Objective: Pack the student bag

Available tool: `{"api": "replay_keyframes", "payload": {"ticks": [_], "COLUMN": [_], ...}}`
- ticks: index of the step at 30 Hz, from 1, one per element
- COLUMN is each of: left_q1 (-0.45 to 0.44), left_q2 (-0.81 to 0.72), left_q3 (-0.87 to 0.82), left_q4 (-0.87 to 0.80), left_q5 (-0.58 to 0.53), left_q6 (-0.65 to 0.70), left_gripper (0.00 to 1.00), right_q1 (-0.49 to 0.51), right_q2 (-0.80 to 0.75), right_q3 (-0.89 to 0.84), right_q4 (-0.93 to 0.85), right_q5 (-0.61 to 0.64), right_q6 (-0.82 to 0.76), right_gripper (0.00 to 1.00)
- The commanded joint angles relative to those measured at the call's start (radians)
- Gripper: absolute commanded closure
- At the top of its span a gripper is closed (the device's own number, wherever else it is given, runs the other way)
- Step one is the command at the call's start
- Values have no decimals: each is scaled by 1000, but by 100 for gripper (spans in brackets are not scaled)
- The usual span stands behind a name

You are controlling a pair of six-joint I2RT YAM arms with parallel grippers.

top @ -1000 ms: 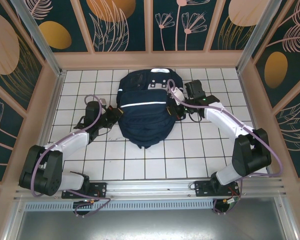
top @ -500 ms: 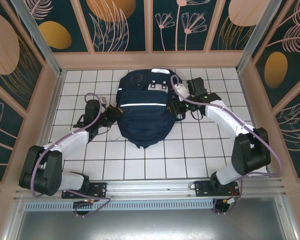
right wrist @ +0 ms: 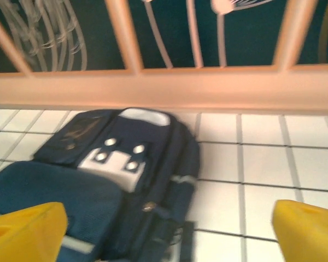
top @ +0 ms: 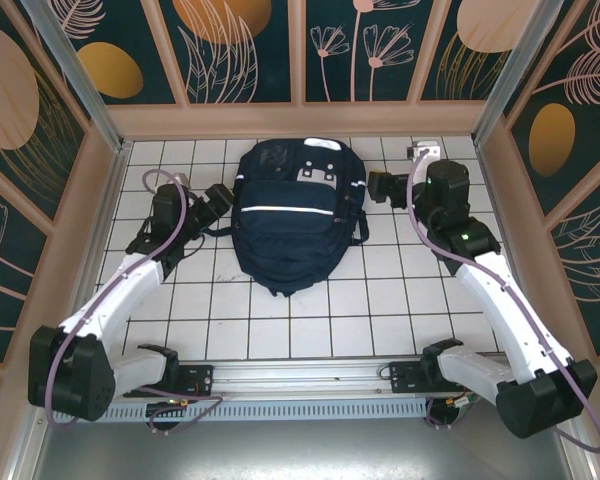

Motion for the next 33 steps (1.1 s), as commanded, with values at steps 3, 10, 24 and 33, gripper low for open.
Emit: {"api": "replay_keyframes", "payload": {"ticks": [3,10,24,33], "left_q1": [11,14,21,66], "left_q2": [-124,-252,-285,-241], "left_q3": [-30,-207,-385,-580], "left_q4": [-42,122,332,674], "left_q5": [-414,-735,-792,-763], "left_q6": [124,242,421,512], "left_gripper": [1,1,2,2], "right_q1": [-39,-125,-261,-264], "right_q2": [-38,-87,-145,32], "right_q3": [-62,-212,-618,-781], "right_q4": [88,240,701,941], "right_q5": [261,299,177,244], "right_q6": [60,116,16,42], "right_gripper": [1,1,1,1]}}
